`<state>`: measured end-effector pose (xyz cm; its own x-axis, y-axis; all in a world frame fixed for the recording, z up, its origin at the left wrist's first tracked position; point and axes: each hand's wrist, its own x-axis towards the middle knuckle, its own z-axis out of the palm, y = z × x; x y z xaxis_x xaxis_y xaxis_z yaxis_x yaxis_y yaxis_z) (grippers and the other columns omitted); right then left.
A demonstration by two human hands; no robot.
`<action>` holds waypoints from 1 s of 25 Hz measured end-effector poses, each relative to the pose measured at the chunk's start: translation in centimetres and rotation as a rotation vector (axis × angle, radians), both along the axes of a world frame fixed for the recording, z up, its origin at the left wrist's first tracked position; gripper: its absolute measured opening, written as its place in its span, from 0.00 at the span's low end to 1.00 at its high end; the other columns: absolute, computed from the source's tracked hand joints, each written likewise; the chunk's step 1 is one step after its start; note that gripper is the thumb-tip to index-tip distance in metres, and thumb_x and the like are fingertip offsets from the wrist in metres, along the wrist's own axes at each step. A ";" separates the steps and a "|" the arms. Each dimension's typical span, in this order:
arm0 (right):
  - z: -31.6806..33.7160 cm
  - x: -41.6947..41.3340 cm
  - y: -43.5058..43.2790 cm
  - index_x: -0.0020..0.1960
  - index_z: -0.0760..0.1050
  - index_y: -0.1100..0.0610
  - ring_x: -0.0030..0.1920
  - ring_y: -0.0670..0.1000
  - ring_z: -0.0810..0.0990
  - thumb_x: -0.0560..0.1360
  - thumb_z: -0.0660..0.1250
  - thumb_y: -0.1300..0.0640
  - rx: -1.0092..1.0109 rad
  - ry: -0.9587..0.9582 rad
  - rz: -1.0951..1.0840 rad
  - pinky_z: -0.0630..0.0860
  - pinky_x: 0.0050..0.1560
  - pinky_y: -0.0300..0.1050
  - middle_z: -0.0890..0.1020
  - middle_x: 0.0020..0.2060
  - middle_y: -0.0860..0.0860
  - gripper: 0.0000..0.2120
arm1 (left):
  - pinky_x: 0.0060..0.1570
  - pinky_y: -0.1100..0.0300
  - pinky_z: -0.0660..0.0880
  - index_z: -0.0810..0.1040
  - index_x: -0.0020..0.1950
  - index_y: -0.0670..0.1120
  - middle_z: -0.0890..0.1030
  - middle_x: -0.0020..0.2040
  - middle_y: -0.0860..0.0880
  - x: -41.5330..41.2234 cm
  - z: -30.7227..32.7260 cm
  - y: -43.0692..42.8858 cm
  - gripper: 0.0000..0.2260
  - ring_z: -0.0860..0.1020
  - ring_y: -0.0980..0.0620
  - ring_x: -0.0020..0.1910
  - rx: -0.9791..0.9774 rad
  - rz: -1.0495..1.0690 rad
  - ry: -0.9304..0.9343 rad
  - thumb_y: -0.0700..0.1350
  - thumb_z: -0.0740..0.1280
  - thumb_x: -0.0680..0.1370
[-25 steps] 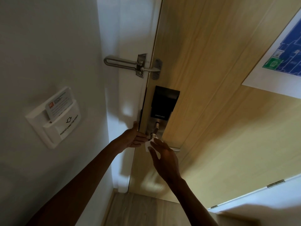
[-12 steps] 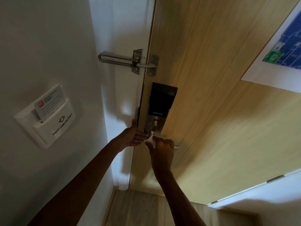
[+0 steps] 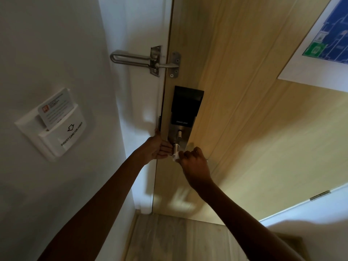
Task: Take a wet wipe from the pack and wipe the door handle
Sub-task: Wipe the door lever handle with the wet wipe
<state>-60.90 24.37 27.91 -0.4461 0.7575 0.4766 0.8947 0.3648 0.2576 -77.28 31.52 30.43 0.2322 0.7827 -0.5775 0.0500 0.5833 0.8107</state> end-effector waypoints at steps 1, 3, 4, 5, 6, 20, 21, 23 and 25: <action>0.0 0.3 0.0 0.45 0.81 0.60 0.32 0.55 0.81 0.63 0.80 0.57 0.017 -0.031 0.012 0.77 0.50 0.49 0.84 0.34 0.57 0.14 | 0.53 0.53 0.77 0.77 0.61 0.34 0.80 0.61 0.35 0.0 0.1 0.0 0.39 0.79 0.41 0.60 0.003 0.000 0.000 0.65 0.42 0.80; -0.1 1.3 -0.1 0.47 0.80 0.61 0.33 0.56 0.80 0.65 0.78 0.58 0.029 -0.066 0.026 0.76 0.51 0.49 0.83 0.36 0.57 0.14 | 0.57 0.51 0.76 0.77 0.61 0.34 0.79 0.61 0.35 0.0 0.3 -0.2 0.39 0.79 0.41 0.61 0.011 0.003 0.004 0.64 0.42 0.80; -0.3 2.0 -0.1 0.48 0.80 0.61 0.34 0.56 0.80 0.67 0.77 0.58 0.025 -0.067 0.030 0.75 0.52 0.50 0.83 0.36 0.57 0.13 | 0.59 0.51 0.76 0.77 0.61 0.33 0.79 0.61 0.35 0.0 0.4 -0.2 0.39 0.78 0.40 0.61 0.013 0.000 0.005 0.64 0.42 0.80; -0.4 2.8 -0.1 0.49 0.80 0.60 0.35 0.56 0.79 0.69 0.75 0.58 0.008 -0.054 0.036 0.73 0.52 0.50 0.83 0.37 0.57 0.11 | 0.60 0.50 0.75 0.77 0.62 0.33 0.79 0.62 0.35 0.0 0.5 -0.3 0.39 0.78 0.40 0.62 0.014 -0.005 0.004 0.64 0.42 0.80; -0.5 3.7 -0.1 0.50 0.79 0.60 0.35 0.56 0.79 0.71 0.73 0.58 -0.020 -0.038 0.042 0.72 0.52 0.50 0.83 0.37 0.56 0.10 | 0.61 0.50 0.74 0.76 0.62 0.33 0.79 0.62 0.35 0.0 0.6 -0.4 0.39 0.78 0.40 0.63 0.015 -0.013 0.001 0.64 0.42 0.80; -0.3 13.7 -0.9 0.50 0.82 0.53 0.39 0.55 0.80 0.73 0.72 0.58 -0.275 0.219 -0.073 0.75 0.44 0.46 0.84 0.38 0.51 0.07 | 0.62 0.50 0.74 0.76 0.62 0.34 0.79 0.62 0.36 -0.1 0.9 -0.8 0.37 0.78 0.41 0.62 0.018 -0.007 -0.008 0.63 0.43 0.80; -0.7 14.2 -1.5 0.50 0.83 0.54 0.40 0.54 0.81 0.74 0.71 0.55 -0.299 0.436 -0.186 0.76 0.44 0.46 0.85 0.40 0.51 0.06 | 0.61 0.50 0.74 0.76 0.62 0.34 0.79 0.62 0.36 -0.1 0.9 -0.8 0.37 0.78 0.41 0.62 0.016 -0.012 -0.003 0.63 0.43 0.80; -2.3 13.2 -2.9 0.47 0.84 0.55 0.41 0.52 0.80 0.74 0.71 0.50 -0.316 1.027 -0.416 0.74 0.42 0.45 0.84 0.38 0.52 0.09 | 0.58 0.52 0.76 0.78 0.60 0.35 0.80 0.61 0.36 -0.2 0.9 -0.5 0.38 0.79 0.41 0.61 0.011 -0.038 0.009 0.64 0.42 0.80; -4.1 9.5 -4.0 0.44 0.82 0.54 0.41 0.52 0.78 0.75 0.69 0.51 -0.449 1.591 -0.543 0.72 0.39 0.43 0.82 0.35 0.51 0.07 | 0.56 0.54 0.77 0.80 0.56 0.38 0.81 0.60 0.37 -0.7 0.9 -0.3 0.37 0.80 0.43 0.59 0.014 -0.066 0.027 0.65 0.43 0.79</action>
<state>-51.39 20.41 23.79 0.5393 0.8348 -0.1112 0.1872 -0.2476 -0.9506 -77.94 31.24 31.37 0.2678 0.7740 -0.5738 0.1100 0.5670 0.8163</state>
